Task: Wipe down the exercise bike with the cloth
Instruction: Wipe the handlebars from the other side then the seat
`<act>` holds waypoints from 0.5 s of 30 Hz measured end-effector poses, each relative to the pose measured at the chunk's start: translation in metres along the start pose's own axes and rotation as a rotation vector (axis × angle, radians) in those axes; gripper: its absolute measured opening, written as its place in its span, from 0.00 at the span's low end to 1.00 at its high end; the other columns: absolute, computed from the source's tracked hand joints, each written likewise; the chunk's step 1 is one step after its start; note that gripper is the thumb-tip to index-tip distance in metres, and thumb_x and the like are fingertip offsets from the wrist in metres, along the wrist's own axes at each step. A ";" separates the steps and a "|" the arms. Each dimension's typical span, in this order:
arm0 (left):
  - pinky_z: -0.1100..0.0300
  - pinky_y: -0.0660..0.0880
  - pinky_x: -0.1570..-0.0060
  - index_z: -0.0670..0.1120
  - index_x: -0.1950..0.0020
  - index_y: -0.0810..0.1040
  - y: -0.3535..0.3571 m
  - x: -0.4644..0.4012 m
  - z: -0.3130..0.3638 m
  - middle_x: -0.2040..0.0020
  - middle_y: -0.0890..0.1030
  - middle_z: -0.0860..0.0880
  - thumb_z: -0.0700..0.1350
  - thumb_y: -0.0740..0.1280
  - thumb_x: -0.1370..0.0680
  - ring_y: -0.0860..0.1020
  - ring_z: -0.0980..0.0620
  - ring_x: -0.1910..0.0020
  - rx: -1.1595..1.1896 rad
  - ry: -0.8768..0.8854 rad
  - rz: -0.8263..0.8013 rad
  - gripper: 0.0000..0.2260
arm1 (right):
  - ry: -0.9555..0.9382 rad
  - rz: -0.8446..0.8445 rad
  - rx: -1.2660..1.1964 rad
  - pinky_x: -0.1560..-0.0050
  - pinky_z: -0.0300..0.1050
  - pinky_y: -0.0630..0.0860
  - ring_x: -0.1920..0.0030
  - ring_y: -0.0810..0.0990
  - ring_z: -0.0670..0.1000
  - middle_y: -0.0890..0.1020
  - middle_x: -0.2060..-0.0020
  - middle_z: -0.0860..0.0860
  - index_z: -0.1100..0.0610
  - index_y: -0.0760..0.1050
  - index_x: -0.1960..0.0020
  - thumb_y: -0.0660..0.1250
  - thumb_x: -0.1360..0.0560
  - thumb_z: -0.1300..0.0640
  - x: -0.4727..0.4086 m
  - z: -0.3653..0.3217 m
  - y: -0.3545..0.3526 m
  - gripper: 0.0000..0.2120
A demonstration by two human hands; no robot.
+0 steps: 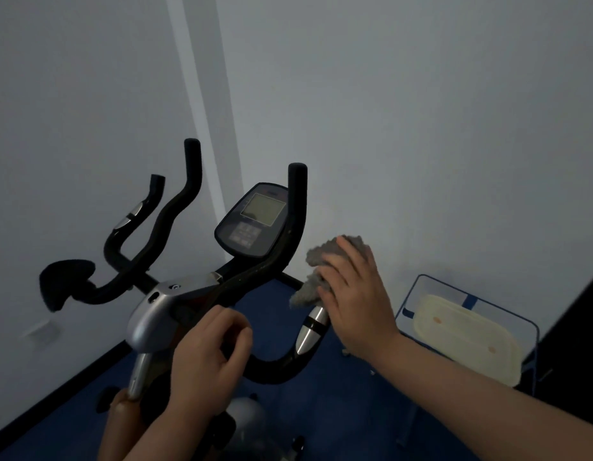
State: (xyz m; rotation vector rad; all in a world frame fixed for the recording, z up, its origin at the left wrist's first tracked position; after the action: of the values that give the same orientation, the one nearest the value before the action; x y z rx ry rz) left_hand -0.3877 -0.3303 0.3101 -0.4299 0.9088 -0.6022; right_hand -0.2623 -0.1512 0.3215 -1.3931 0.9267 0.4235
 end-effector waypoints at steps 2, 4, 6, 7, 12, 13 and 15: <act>0.61 0.70 0.67 0.57 0.60 0.73 -0.001 0.001 -0.001 0.61 0.75 0.57 0.50 0.61 0.25 0.76 0.54 0.64 -0.003 0.002 0.003 0.04 | -0.108 -0.068 -0.031 0.27 0.58 0.60 0.40 0.76 0.55 0.81 0.48 0.53 0.59 0.80 0.45 0.60 0.20 0.55 0.008 -0.013 0.000 0.12; 0.62 0.70 0.67 0.57 0.60 0.72 0.000 0.001 -0.002 0.61 0.75 0.57 0.50 0.61 0.25 0.75 0.55 0.64 -0.005 0.000 0.006 0.04 | -0.218 -0.160 -0.143 0.30 0.53 0.65 0.50 0.79 0.53 0.82 0.54 0.51 0.58 0.81 0.47 0.61 0.20 0.55 0.016 -0.032 0.003 0.11; 0.62 0.70 0.67 0.57 0.60 0.72 0.001 0.002 -0.003 0.61 0.75 0.57 0.51 0.61 0.25 0.75 0.55 0.64 -0.015 -0.004 0.004 0.04 | -0.364 -0.280 -0.114 0.32 0.48 0.66 0.53 0.79 0.52 0.82 0.57 0.50 0.56 0.81 0.48 0.60 0.20 0.52 0.011 -0.039 0.003 0.12; 0.61 0.70 0.67 0.57 0.60 0.72 0.001 0.001 -0.004 0.61 0.75 0.57 0.51 0.61 0.25 0.75 0.55 0.64 -0.018 -0.005 0.005 0.04 | -0.421 -0.342 -0.045 0.31 0.47 0.65 0.52 0.80 0.52 0.82 0.58 0.49 0.54 0.81 0.48 0.59 0.20 0.49 0.002 -0.036 0.001 0.13; 0.63 0.70 0.67 0.56 0.60 0.73 0.001 0.000 -0.004 0.61 0.74 0.57 0.50 0.61 0.25 0.75 0.55 0.64 -0.009 -0.015 0.020 0.05 | -0.324 -0.393 -0.056 0.28 0.49 0.62 0.54 0.80 0.53 0.83 0.58 0.50 0.56 0.81 0.49 0.64 0.23 0.54 -0.018 -0.007 -0.013 0.10; 0.64 0.70 0.67 0.55 0.60 0.73 0.000 0.001 -0.003 0.61 0.74 0.58 0.50 0.61 0.25 0.75 0.55 0.64 -0.009 -0.017 0.026 0.05 | -0.267 -0.367 -0.106 0.29 0.49 0.63 0.55 0.80 0.53 0.83 0.59 0.51 0.57 0.81 0.50 0.65 0.24 0.55 -0.010 -0.016 -0.012 0.09; 0.65 0.69 0.66 0.55 0.60 0.73 0.000 0.001 -0.004 0.62 0.74 0.58 0.49 0.61 0.25 0.75 0.56 0.64 -0.007 -0.020 0.041 0.05 | -0.231 -0.361 -0.194 0.33 0.49 0.68 0.59 0.79 0.53 0.83 0.62 0.52 0.57 0.81 0.53 0.64 0.26 0.56 0.009 -0.044 0.001 0.09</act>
State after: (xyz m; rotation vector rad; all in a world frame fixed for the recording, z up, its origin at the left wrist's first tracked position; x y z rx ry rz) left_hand -0.3905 -0.3316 0.3075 -0.4224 0.8986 -0.5563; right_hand -0.2712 -0.1954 0.3177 -1.6119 0.4418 0.3959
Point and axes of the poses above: each hand's wrist, its own x-axis away from the middle knuckle, its own y-axis out of the palm, z = x × y, the point moved 5 cm from there along -x, towards the middle knuckle
